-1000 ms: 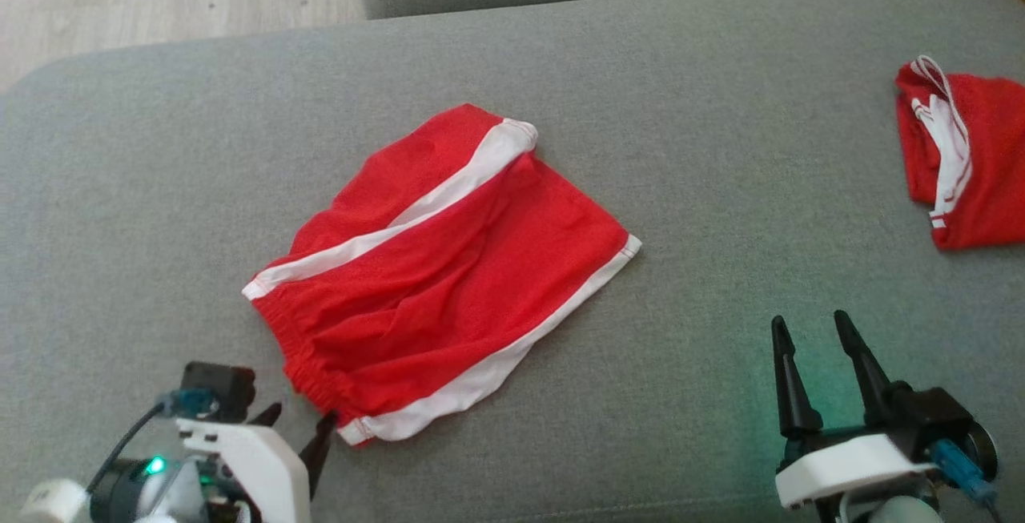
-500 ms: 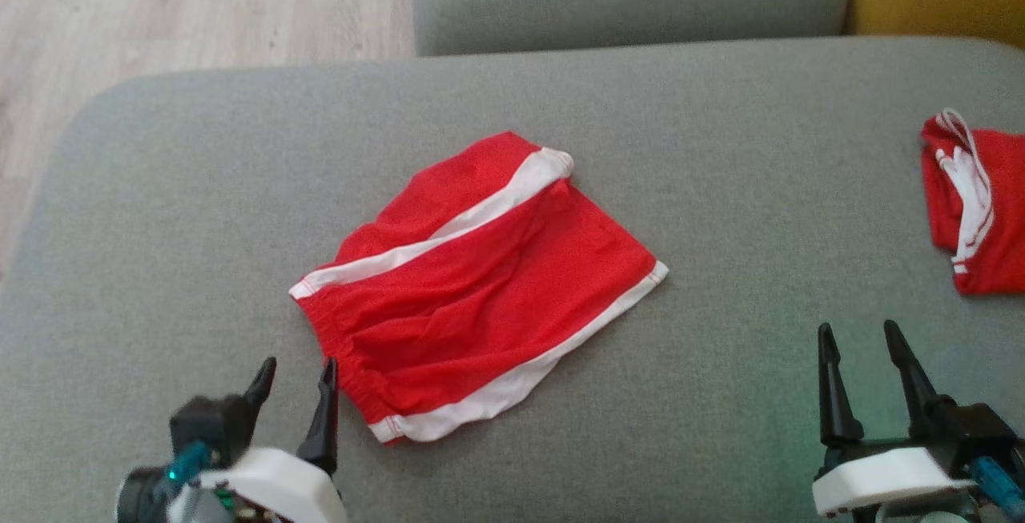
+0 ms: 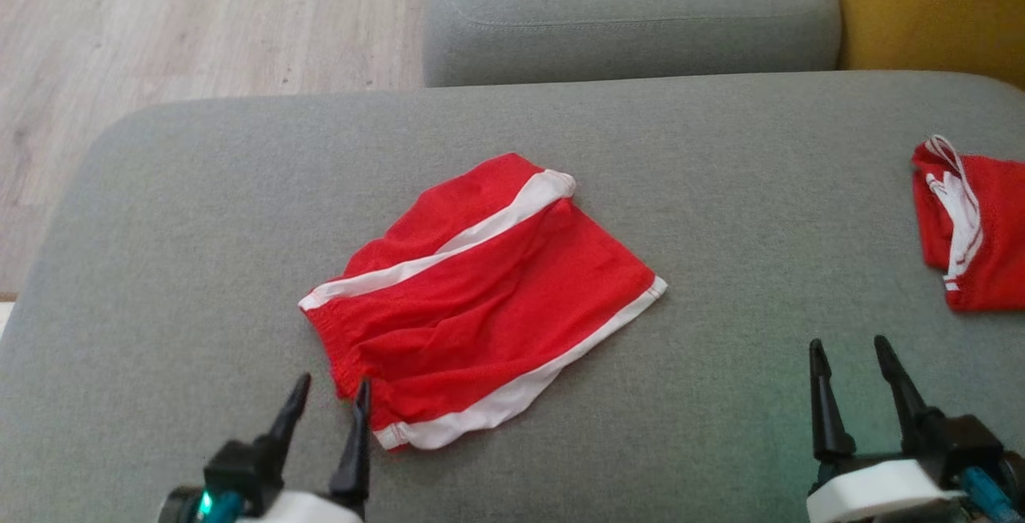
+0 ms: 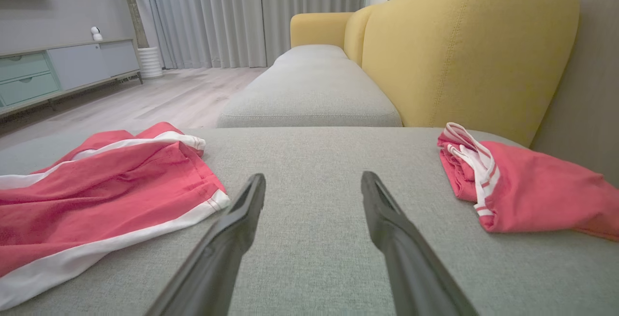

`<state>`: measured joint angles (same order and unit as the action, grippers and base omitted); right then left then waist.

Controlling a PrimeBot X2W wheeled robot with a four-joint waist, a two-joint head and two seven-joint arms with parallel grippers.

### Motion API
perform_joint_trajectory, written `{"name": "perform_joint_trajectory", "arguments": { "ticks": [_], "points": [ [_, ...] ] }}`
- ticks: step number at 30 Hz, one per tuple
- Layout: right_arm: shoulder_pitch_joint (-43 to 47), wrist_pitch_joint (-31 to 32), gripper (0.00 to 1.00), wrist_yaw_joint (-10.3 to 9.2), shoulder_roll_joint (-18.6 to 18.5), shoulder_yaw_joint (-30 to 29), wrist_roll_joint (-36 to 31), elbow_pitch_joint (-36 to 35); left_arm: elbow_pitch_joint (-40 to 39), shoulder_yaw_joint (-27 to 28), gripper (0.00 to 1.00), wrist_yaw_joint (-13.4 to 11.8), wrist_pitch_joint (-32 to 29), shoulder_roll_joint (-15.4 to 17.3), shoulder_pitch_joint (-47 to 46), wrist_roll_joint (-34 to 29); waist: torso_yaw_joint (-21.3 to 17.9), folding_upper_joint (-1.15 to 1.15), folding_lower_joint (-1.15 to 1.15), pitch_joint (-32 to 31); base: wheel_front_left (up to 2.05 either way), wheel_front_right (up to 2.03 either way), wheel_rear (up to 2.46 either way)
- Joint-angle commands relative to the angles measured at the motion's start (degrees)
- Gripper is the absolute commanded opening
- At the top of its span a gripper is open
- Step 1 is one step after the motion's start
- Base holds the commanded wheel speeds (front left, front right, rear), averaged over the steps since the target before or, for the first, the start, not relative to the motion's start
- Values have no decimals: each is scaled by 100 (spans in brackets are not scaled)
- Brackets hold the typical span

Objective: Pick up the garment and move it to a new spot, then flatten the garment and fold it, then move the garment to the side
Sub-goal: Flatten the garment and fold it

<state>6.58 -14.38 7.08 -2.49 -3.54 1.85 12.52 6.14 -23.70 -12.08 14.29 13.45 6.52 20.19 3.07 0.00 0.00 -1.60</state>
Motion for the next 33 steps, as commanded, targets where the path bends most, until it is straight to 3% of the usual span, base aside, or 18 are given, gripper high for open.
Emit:
{"name": "perform_joint_trajectory", "arguments": {
  "ticks": [1,5,14,23,27,29,33],
  "points": [
    [-149,-62,100,41,-39,174,-8,-102,-112,332,100,204,69,-78,2,-187,-23,0,0,-15,0,0,0],
    [-176,-62,100,41,-39,245,49,-51,-43,691,100,544,70,-349,128,-518,-37,0,0,-15,0,0,0],
    [-176,-62,100,41,-39,380,238,-11,-185,1290,100,1002,70,-762,263,-1136,113,0,0,-58,0,0,0],
    [-249,-62,100,41,-39,460,338,40,-50,1550,100,1277,71,-967,305,-1367,177,0,0,-51,0,0,0],
    [-442,-62,100,41,-39,511,354,73,274,1416,100,1343,71,-999,309,-1348,180,0,0,6,0,0,0],
    [-686,120,100,41,-39,580,397,220,532,1301,100,1327,-73,-1011,257,-1336,196,0,0,75,0,0,0],
    [-1364,1163,100,41,-39,823,466,594,694,1103,100,1259,-948,-1029,53,-1264,271,0,0,347,0,0,0]
  ]
}}
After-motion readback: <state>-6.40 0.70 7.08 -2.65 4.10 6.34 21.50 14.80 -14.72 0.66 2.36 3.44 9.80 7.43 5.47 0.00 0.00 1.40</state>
